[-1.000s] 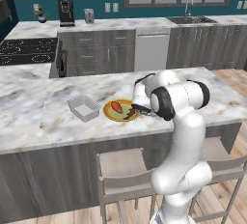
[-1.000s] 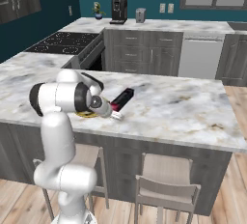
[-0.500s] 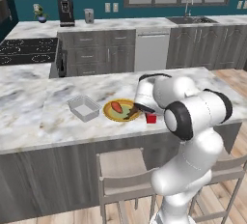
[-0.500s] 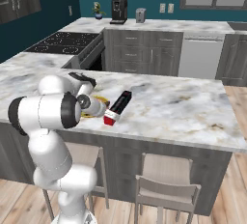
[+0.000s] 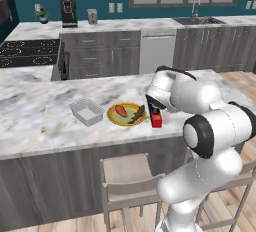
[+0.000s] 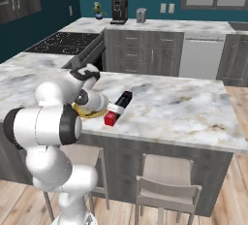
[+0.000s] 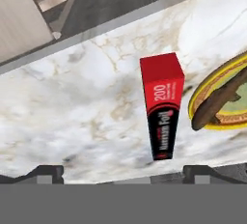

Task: Retrieve the tupperware and aluminum foil from the cabinet and place them on the dining counter near the plate with sweet potato and fish to prepare for storing leftovers.

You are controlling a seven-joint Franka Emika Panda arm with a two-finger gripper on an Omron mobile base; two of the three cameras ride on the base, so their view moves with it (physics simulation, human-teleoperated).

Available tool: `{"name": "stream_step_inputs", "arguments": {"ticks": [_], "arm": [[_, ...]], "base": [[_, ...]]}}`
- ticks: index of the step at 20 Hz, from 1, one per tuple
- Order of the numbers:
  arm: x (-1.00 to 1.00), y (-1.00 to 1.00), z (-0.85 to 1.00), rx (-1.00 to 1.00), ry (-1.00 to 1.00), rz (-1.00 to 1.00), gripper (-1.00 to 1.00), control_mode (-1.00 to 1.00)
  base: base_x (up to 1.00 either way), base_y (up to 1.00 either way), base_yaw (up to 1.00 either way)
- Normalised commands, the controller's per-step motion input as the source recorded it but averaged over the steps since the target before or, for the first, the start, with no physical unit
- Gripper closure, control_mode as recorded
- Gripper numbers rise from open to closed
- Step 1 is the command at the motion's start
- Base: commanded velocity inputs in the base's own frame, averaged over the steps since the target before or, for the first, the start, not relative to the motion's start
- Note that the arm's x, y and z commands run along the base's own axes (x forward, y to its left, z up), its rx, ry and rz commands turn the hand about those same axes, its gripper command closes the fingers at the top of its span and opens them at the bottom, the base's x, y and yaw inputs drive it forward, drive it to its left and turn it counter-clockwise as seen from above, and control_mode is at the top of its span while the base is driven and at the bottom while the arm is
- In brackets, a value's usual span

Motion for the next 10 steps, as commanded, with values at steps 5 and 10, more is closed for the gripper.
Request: {"name": "stream_step_inputs", "arguments": {"ticks": [5,10], "arm": [[0.00,-0.31,1.00,-0.52,0.36,-0.09,-1.00,-1.00],[-0.13,-0.31,1.00,-0.60,0.37,-0.04,-1.00,-1.00]], "base": [[0.00,0.00,0.00],[0.00,0.00,0.00]]}}
